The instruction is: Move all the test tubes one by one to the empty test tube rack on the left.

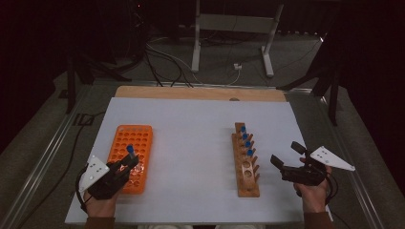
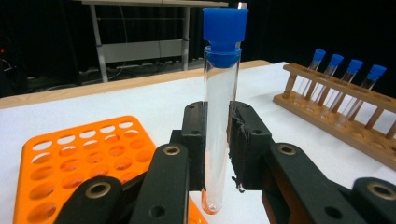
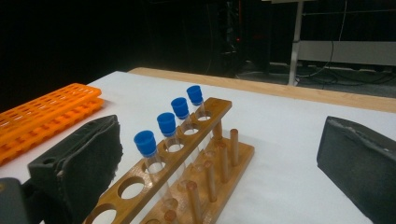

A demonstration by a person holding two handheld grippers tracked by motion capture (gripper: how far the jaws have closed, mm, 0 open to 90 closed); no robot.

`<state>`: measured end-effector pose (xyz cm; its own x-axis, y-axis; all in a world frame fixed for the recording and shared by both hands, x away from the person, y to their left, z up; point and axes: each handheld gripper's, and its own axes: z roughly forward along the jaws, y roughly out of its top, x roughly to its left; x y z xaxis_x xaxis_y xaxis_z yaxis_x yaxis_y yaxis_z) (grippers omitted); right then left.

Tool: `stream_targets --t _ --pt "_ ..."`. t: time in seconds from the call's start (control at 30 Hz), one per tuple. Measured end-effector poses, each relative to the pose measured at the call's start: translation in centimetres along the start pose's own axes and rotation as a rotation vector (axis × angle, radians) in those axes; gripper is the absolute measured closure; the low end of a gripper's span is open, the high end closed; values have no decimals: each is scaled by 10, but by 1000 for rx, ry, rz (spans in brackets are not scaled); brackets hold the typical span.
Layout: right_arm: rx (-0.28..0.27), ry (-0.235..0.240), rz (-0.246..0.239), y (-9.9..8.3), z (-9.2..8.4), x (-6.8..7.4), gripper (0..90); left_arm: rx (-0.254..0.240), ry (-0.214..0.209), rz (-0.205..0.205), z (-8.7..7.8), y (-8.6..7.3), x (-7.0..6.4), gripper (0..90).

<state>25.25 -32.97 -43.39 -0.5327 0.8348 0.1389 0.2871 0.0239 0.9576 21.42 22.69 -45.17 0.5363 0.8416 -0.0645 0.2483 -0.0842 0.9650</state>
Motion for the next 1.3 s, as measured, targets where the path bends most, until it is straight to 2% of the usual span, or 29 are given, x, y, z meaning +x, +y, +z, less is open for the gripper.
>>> stream_targets --t 0.07,0.17,0.37,0.67,0.73,0.9,1.3 --pt "0 2 3 -1 0 0 2 4 3 12 -2 -1 -2 779" --pt "-3 6 6 -1 -2 0 2 21 5 6 -5 -7 -2 779" --pt "-10 4 9 -1 -4 -1 3 91 12 5 -8 -21 3 779" --pt "-12 3 13 -2 -4 -1 3 106 -16 -9 -20 -29 1 777" --pt "-9 7 13 -2 -4 0 3 129 -24 0 -18 -32 -1 777" --pt "-10 10 10 -2 -3 1 3 205 -29 49 -10 -36 -7 777" --pt "-10 11 9 -2 -4 0 3 320 -15 83 -8 -41 -8 784"
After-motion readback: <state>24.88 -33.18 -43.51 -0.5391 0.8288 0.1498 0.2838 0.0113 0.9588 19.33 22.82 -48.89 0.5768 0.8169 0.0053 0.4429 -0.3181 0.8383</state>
